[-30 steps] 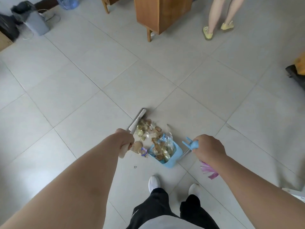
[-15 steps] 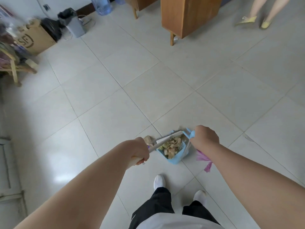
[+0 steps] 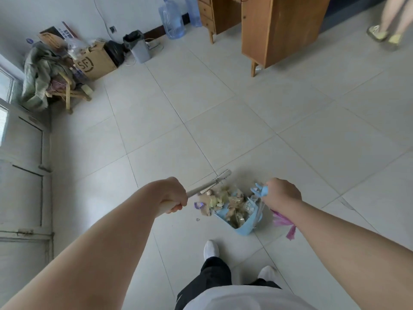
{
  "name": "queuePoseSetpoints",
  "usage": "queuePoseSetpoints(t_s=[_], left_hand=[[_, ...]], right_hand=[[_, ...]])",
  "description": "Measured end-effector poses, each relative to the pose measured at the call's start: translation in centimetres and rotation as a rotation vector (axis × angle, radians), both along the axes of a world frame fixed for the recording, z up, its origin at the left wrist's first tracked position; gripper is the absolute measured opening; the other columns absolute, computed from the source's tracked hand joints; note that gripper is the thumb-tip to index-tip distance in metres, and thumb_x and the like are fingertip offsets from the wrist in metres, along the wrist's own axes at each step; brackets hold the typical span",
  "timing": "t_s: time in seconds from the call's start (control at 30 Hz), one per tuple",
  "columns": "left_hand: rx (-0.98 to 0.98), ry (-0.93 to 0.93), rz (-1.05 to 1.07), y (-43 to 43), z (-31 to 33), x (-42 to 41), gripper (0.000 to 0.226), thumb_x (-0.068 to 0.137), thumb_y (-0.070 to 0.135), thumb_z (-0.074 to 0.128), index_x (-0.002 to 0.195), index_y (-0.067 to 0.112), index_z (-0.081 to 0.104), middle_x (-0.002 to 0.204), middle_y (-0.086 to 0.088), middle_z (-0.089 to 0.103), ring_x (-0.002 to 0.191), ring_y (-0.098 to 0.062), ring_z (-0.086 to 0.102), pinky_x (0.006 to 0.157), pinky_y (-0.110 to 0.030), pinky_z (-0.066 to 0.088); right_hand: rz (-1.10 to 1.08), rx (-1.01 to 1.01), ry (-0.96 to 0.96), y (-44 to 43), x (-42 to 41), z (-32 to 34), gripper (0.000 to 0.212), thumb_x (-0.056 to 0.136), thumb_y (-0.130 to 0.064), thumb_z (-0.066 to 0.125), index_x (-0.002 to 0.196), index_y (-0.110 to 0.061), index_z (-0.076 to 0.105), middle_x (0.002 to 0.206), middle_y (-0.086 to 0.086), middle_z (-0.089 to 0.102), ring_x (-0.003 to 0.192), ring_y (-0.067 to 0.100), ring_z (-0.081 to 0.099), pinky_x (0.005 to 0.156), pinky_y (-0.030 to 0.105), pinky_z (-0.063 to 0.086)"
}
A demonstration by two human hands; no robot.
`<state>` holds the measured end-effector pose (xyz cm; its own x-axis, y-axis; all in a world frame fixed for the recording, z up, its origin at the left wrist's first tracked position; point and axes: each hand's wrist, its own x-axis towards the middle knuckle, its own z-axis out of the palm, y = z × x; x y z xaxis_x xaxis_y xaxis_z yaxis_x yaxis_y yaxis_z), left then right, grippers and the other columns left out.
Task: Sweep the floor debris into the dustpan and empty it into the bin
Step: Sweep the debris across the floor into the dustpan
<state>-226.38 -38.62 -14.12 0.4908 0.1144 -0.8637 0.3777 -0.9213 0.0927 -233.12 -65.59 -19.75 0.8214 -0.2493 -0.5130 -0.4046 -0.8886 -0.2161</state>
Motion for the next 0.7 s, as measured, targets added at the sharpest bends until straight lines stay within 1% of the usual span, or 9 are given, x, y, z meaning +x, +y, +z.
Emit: queuePoseSetpoints(t_s=[0.13,0.2,0.3,0.4,0.43,0.5,0.6,0.67,0.7], left_hand=[[-0.016,-0.036,0.13,1.3,-0.3,-0.7,0.019,0.084,-0.002,0.056,0.1,-0.005,0.063,0.062,-0.012,0.058,0.044,-0.02,0.048,0.041,-0.02,0.039],[-0.029,-0.039,0.198,2.1,-0.9,-1.2,0.012,0.084,-0.004,0.055,0.095,-0.005,0.061,0.062,-0.013,0.056,0.045,-0.02,0.047,0.042,-0.021,0.037],[-0.057,-0.033,0.287,3.5,-2.4,-1.8,0.004,0.084,-0.004,0.055,0.084,-0.003,0.059,0.063,-0.013,0.055,0.05,-0.02,0.046,0.05,-0.023,0.037],[-0.103,-0.01,0.365,5.0,-4.5,-2.4,0.006,0.085,-0.003,0.055,0.08,-0.002,0.056,0.063,-0.012,0.055,0.05,-0.02,0.046,0.053,-0.025,0.038],[-0.117,-0.001,0.384,5.4,-5.2,-2.7,0.006,0.086,-0.003,0.055,0.08,-0.001,0.055,0.063,-0.012,0.054,0.05,-0.02,0.045,0.053,-0.025,0.038],[-0.136,0.021,0.398,6.0,-6.6,-3.1,0.006,0.085,-0.003,0.055,0.08,0.0,0.054,0.062,-0.012,0.054,0.049,-0.02,0.045,0.052,-0.025,0.039],[-0.13,0.072,0.325,6.5,-7.5,-3.3,0.001,0.081,-0.001,0.057,0.081,-0.001,0.057,0.061,-0.012,0.056,0.049,-0.021,0.049,0.052,-0.025,0.04],[-0.128,0.114,0.251,6.2,-7.3,-3.3,0.003,0.079,-0.001,0.056,0.081,-0.001,0.058,0.062,-0.012,0.055,0.049,-0.022,0.049,0.051,-0.024,0.04],[-0.139,0.137,0.235,5.9,-7.0,-3.4,0.003,0.08,-0.002,0.055,0.082,0.0,0.057,0.064,-0.013,0.055,0.049,-0.021,0.049,0.05,-0.024,0.039]], right_hand=[[0.05,-0.039,0.007,-0.1,-1.4,0.4,0.01,0.086,-0.018,0.062,0.086,-0.019,0.052,0.086,0.002,0.057,0.078,0.024,0.053,0.065,0.025,0.04],[0.075,-0.056,0.018,0.0,-1.9,0.5,0.012,0.086,-0.018,0.063,0.086,-0.019,0.051,0.086,0.001,0.057,0.078,0.024,0.053,0.065,0.025,0.039],[0.094,-0.084,0.031,0.7,-2.3,0.6,0.009,0.085,-0.019,0.064,0.085,-0.02,0.055,0.09,0.001,0.065,0.076,0.024,0.056,0.061,0.024,0.039],[0.098,-0.091,0.055,1.6,-2.9,0.5,0.007,0.085,-0.018,0.063,0.081,-0.022,0.058,0.087,0.0,0.065,0.076,0.024,0.061,0.053,0.021,0.038],[0.099,-0.092,0.064,1.9,-3.0,0.4,0.005,0.085,-0.018,0.063,0.082,-0.022,0.06,0.088,0.001,0.066,0.077,0.024,0.061,0.053,0.021,0.038],[0.085,-0.085,0.082,2.5,-3.2,0.1,0.004,0.085,-0.019,0.064,0.089,-0.019,0.064,0.093,0.002,0.068,0.078,0.024,0.061,0.057,0.021,0.039],[0.029,-0.049,0.094,3.4,-3.2,-0.3,0.002,0.085,-0.02,0.065,0.086,-0.019,0.064,0.094,0.003,0.068,0.084,0.025,0.065,0.056,0.021,0.04],[-0.008,-0.043,0.088,3.9,-2.7,-0.5,0.012,0.083,-0.017,0.066,0.095,-0.016,0.067,0.099,0.002,0.069,0.09,0.026,0.066,0.062,0.022,0.043],[-0.02,-0.039,0.086,4.2,-2.5,-0.7,0.012,0.082,-0.015,0.065,0.094,-0.016,0.067,0.097,0.002,0.069,0.087,0.026,0.066,0.061,0.022,0.042]])
